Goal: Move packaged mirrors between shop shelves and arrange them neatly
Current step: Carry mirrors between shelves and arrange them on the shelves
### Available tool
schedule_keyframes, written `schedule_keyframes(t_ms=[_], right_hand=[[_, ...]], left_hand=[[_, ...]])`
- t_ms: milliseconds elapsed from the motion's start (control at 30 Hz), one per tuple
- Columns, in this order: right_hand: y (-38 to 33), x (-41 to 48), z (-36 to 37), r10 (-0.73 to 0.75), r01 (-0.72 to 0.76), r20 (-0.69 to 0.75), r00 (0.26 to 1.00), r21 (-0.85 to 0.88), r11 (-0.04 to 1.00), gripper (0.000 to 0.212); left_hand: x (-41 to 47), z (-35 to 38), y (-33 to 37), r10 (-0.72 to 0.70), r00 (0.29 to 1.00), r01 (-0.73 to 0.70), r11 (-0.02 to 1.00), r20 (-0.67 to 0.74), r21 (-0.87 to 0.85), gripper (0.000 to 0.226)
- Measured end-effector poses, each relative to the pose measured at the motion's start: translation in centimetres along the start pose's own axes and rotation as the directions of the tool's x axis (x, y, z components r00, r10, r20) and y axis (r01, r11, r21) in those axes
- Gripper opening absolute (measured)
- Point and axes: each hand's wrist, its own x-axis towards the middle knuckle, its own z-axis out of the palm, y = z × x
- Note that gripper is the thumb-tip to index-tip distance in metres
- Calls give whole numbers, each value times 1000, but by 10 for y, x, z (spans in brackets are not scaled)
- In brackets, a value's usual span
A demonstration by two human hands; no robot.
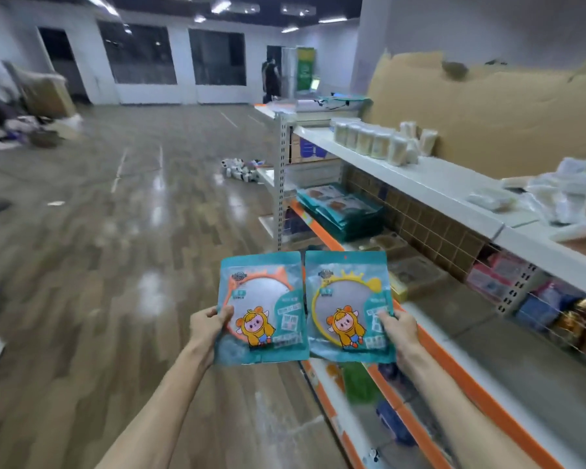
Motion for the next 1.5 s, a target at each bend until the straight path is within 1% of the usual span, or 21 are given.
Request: schedule_keyframes(t_ms=[100,233,433,667,867,1067,1267,1400,1500], right_hand=[[-11,22,43,1,-1,47,999,3,1000,13],[-27,62,96,-3,1,86,996,23,1000,14],[-65,132,163,17,-21,88,996,41,999,17],[-96,191,229,61,-67,98,993,55,996,15],[-112,237,270,112,-114,32,993,75,991,16],[-129,275,310,150,-132,-96,984,174,976,16],[-145,288,339,197,-133,-260,945,244,961,15],[-151,289,343,233,-121,-353,906,312,942,14],[-151,293,336,259,-120,-417,871,332,936,15]], left_hand=[[39,-18,6,-20,999,19,1000,-35,-21,10],[106,-28,24,-29,999,28,999,-41,-27,18],[204,-22,67,-13,999,13,1000,-34,7,17],[299,-19,105,-29,1000,29,999,-10,-14,19],[377,-5,130,-51,997,51,999,61,-2,12],[478,26,167,-49,977,38,998,208,56,16],[549,58,207,-48,924,5,993,378,114,13],[576,86,218,-44,878,-50,982,476,182,17],[586,114,223,-50,840,-73,976,540,204,14]])
